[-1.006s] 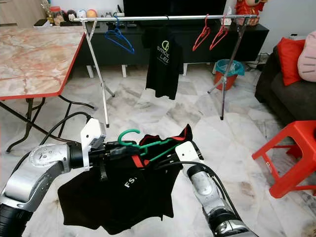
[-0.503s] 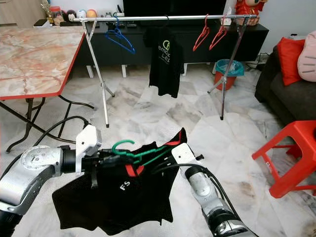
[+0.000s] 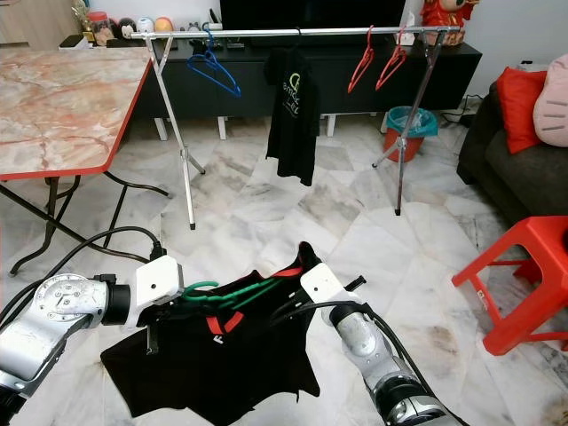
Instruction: Hang hanger
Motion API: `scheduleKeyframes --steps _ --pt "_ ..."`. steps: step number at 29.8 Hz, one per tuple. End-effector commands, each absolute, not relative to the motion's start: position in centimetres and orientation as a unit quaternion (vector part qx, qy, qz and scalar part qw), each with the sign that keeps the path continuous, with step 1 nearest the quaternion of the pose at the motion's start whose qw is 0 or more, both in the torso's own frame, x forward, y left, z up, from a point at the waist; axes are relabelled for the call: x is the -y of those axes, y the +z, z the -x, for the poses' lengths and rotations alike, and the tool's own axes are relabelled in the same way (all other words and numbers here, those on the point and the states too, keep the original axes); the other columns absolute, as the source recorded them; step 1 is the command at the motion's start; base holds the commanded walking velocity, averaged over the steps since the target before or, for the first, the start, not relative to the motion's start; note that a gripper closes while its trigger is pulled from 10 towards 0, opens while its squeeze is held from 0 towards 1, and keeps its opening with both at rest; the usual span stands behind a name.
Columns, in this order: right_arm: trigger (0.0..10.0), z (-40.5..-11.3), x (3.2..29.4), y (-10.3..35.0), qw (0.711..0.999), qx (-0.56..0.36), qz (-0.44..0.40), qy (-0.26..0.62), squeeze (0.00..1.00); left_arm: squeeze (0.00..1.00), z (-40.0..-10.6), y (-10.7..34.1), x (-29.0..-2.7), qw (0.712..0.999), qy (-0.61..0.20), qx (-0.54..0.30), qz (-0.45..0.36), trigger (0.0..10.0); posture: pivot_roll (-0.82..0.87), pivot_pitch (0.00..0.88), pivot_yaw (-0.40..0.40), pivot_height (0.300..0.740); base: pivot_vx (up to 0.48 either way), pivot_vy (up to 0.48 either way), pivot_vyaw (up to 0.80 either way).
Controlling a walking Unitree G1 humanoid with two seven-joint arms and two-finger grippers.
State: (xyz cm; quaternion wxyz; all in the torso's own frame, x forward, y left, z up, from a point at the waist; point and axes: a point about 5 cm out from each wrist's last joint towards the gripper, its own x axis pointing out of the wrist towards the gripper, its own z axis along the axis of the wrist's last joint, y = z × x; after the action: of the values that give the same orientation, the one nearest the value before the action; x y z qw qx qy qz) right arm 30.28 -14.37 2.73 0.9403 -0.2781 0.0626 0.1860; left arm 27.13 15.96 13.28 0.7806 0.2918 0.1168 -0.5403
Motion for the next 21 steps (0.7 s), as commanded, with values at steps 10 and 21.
scheduleKeyframes --steps 10,21 --pt "0.0 -29.5 14.3 1.7 0.934 -0.084 0.284 0.202 0.00 0.00 -27.5 12.3 -18.0 0.757 -0.519 -0.128 -0.375 10.0 0.03 0.000 -0.013 0.740 0.000 0.000 0.00" --pt "0.0 -29.2 15.0 0.9 0.933 -0.118 0.283 0.191 0.00 0.00 -24.2 14.1 -21.2 0.709 -0.614 -0.169 -0.302 10.0 0.03 0.000 -0.012 0.740 0.000 0.000 0.00"
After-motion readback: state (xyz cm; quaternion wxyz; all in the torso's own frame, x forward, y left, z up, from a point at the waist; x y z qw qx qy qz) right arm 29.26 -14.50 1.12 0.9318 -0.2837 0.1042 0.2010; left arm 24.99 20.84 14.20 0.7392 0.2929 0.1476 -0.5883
